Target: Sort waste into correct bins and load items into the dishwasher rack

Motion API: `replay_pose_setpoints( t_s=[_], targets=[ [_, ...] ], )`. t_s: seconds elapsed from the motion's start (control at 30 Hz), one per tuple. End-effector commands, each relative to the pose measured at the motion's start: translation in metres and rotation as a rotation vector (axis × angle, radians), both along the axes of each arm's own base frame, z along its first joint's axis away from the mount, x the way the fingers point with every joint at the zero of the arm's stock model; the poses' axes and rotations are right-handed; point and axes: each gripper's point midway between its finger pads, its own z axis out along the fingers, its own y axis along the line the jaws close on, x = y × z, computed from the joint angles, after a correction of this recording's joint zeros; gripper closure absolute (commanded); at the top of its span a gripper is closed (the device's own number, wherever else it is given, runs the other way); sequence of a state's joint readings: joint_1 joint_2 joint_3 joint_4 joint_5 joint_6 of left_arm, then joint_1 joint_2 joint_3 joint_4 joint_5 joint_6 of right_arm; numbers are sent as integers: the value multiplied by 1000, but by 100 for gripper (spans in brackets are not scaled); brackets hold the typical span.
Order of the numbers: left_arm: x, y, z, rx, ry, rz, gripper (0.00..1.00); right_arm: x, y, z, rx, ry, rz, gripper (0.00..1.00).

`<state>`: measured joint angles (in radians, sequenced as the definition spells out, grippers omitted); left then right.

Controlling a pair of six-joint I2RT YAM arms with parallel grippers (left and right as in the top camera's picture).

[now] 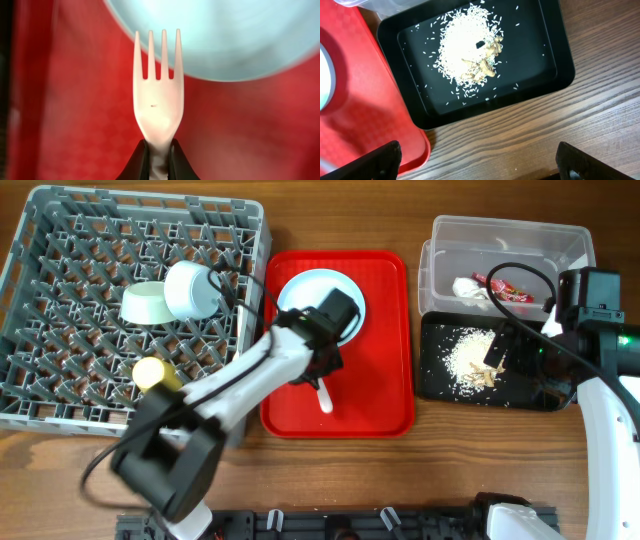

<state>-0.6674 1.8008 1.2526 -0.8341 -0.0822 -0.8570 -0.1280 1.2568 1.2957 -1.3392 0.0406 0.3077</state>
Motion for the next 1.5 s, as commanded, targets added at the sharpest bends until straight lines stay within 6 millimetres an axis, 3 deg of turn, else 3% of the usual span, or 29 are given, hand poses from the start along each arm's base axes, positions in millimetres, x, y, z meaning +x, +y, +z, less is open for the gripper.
replay_pose_setpoints(
  t_s=[0.0, 0.17, 0.33, 0.5, 0.77, 0.9, 1.07, 1.1, 1.13, 1.2, 1.27, 1.37, 1.47],
  targets=[
    [16, 15, 66, -3, -162, -218, 96, -1, 2, 0, 9, -2, 19, 0],
    [28, 59, 122, 32, -296, -323, 96, -1, 2, 0, 9, -2, 19, 0],
    [44, 103, 151, 116, -402, -352, 96, -1, 2, 0, 10, -3, 18, 0],
    [56, 132, 140, 192, -369, -410, 96, -1, 2, 0, 10, -1, 18, 0],
    [76, 162, 90, 221, -235, -360, 96, -1, 2, 0, 10, 1, 19, 0],
    [78, 166, 66, 222, -167, -353, 96, -1, 2, 0, 10, 2, 19, 0],
    [78, 165, 62, 220, -158, -353, 87, -1, 2, 0, 10, 2, 19, 0],
    [78, 165, 64, 220, -161, -354, 83, -2, 2, 0, 10, 1, 18, 0],
    [77, 165, 65, 220, -161, -354, 72, -2, 2, 0, 10, 1, 19, 0],
    [76, 166, 69, 220, -168, -352, 45, -1, 2, 0, 10, 1, 19, 0],
    [75, 164, 76, 210, -188, -352, 32, -1, 2, 0, 10, 1, 19, 0],
    [73, 152, 88, 144, -227, -368, 29, -1, 2, 0, 10, 1, 18, 0],
    [68, 119, 109, 2, -297, -428, 30, -1, 2, 0, 10, 0, 19, 0]
  ],
)
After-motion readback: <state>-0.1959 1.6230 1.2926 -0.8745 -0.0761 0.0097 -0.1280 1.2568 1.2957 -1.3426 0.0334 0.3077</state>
